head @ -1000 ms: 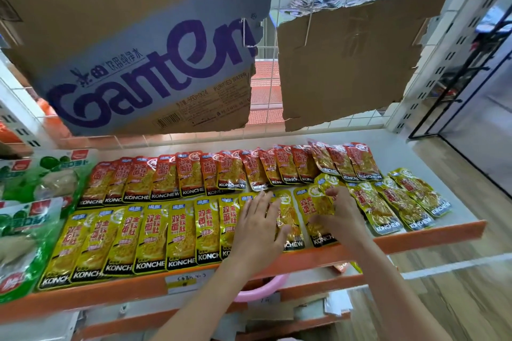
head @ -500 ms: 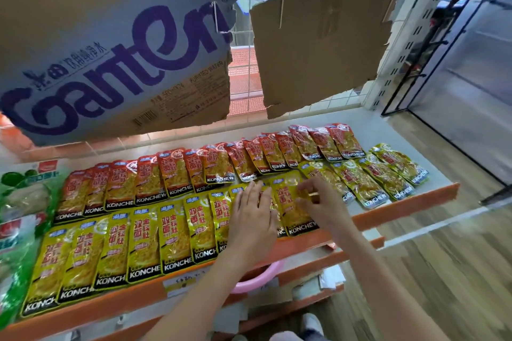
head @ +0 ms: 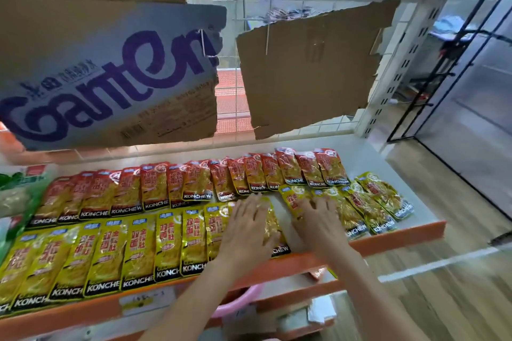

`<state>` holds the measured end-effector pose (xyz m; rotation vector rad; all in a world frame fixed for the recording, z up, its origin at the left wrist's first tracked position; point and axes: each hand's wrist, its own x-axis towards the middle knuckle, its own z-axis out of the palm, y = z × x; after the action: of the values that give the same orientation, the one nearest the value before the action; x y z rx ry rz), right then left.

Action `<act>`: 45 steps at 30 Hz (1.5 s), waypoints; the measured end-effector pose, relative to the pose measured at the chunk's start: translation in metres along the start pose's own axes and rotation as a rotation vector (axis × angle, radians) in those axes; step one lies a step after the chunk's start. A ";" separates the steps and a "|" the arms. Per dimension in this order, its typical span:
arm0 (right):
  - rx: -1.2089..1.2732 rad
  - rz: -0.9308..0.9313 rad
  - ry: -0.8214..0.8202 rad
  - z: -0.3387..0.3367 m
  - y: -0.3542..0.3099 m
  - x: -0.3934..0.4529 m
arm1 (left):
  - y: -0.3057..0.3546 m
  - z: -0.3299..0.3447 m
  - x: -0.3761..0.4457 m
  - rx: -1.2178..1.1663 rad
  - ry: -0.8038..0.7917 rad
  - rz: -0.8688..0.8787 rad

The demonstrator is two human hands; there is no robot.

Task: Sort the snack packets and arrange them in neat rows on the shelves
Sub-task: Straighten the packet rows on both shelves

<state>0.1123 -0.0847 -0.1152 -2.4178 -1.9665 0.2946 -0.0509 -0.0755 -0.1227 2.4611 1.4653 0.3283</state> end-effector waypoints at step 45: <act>0.313 -0.146 0.062 0.001 0.034 -0.006 | 0.025 0.020 0.017 0.044 -0.065 0.077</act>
<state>0.1439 -0.0974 -0.1201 -2.0571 -1.8932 0.4770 -0.0154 -0.0742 -0.1324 2.5422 1.3689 0.2317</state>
